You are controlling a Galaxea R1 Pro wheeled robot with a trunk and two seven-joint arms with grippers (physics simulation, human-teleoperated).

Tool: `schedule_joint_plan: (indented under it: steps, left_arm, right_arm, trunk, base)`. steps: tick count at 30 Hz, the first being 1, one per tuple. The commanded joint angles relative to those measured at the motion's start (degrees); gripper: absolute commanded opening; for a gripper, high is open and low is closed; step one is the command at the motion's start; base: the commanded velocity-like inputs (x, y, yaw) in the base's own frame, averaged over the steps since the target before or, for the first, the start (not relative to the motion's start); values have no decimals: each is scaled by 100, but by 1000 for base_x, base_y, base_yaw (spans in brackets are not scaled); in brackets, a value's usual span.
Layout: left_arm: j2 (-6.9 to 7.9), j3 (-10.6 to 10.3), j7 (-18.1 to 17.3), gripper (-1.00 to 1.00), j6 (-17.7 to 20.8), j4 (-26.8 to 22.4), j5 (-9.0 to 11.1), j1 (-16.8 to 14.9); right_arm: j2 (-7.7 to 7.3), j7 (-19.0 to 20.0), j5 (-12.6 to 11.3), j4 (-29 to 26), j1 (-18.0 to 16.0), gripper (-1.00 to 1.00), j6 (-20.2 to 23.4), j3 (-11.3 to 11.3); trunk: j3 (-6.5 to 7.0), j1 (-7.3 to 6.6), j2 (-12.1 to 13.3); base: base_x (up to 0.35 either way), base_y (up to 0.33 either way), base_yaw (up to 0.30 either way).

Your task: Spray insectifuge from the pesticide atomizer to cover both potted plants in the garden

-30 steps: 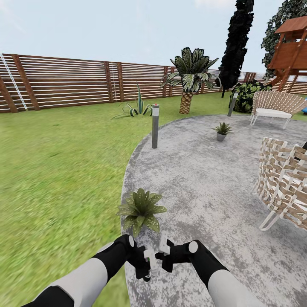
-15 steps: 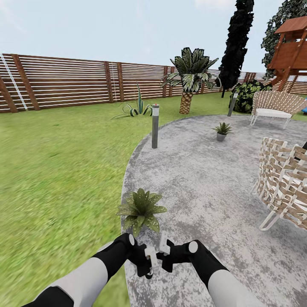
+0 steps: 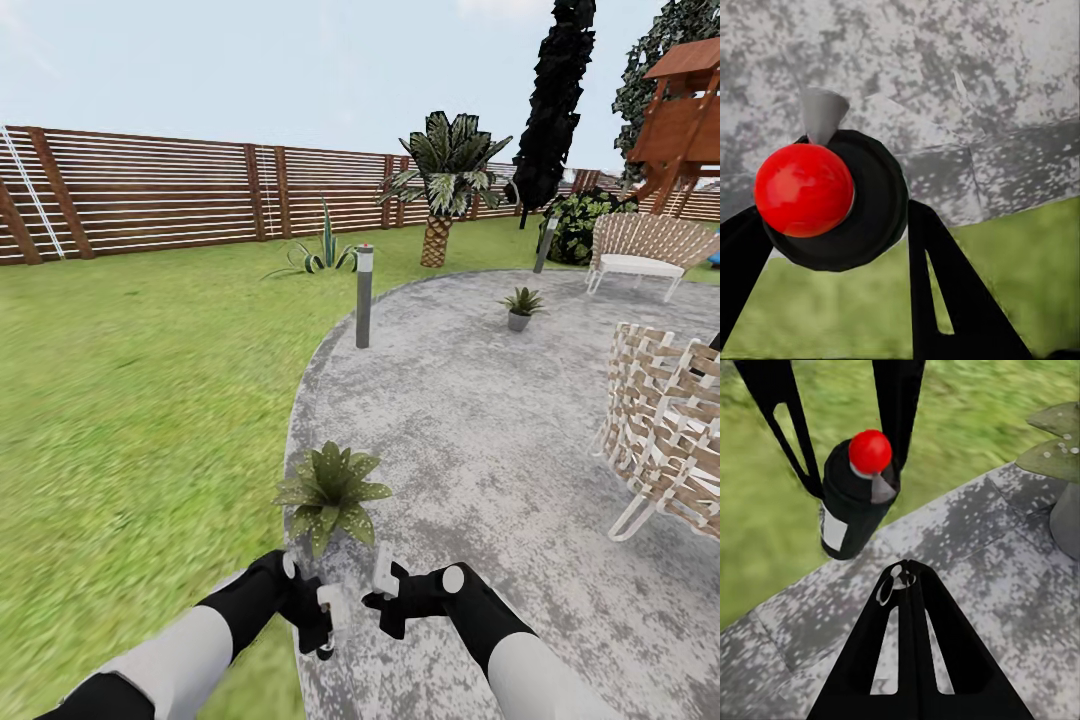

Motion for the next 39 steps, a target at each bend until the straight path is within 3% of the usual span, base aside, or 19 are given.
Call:
schedule_joint_plan:
  steps: [1,10,15,18,22,23,27,29,32,33,37,39]
  left_arm:
    - [72,-3,-29,-100,48,-13,19,4]
    - [984,13,-54,-100,-271,2,74,37]
    - [1399,12,-55,-100,-453,120,399,59]
    - [1432,-2,-23,-100,-464,303,482,65]
    - [1287,7,15,-100,-618,350,578,178]
    - [1239,15,53,-100,-800,390,725,194]
    - [1190,20,918,-100,-1384,1007,1898,303]
    - [1189,22,1267,-100,-1672,1112,2543,472]
    - [1173,16,1919,-100,-1828,1137,3368,703]
    - [1152,15,2151,-100,-1876,1139,3620,783]
    - [1083,15,3307,-100,-2481,1141,4468,1226]
    - [1071,17,4033,-100,-2619,1141,4811,1469]
  right_arm:
    - [8,29,49,-5,-3,-100,-26,-48]
    - [8,24,66,11,-3,-100,-33,-48]
    - [8,20,84,21,-3,-100,-34,-48]
    - [8,20,66,40,-3,-100,-35,-50]
    - [8,7,59,53,-3,-100,-39,-57]
    - [8,-6,57,60,1,-100,-46,-59]
    - [-311,-41,18,156,27,-100,-59,-131]
    - [-542,-245,3,389,37,-100,-66,-647]
    - [-747,-886,10,927,107,-100,-97,-2100]
    - [-816,-1159,12,1018,183,-100,-138,-2480]
    - [-958,-2588,6,1114,834,-100,-868,-3531]
    - [-957,-3510,7,1130,1100,-100,-1178,-3801]
  trunk:
    - [-5,-1,-2]
    - [-5,-1,-2]
    - [-5,-1,-2]
    - [-5,-1,-2]
    - [-5,-1,-2]
    - [-5,-1,-2]
    - [-5,-1,-2]
    - [-5,-1,-2]
    - [-5,-1,-2]
    - [-5,-1,-2]
    - [-5,-1,-2]
    - [-5,-1,-2]
  base:
    - [0,0,0]
    - [0,0,0]
    - [0,0,0]
    - [0,0,0]
    - [0,0,0]
    - [0,0,0]
    - [0,0,0]
    - [0,0,0]
    - [0,0,0]
    - [0,0,0]
    - [0,0,0]
    - [0,0,0]
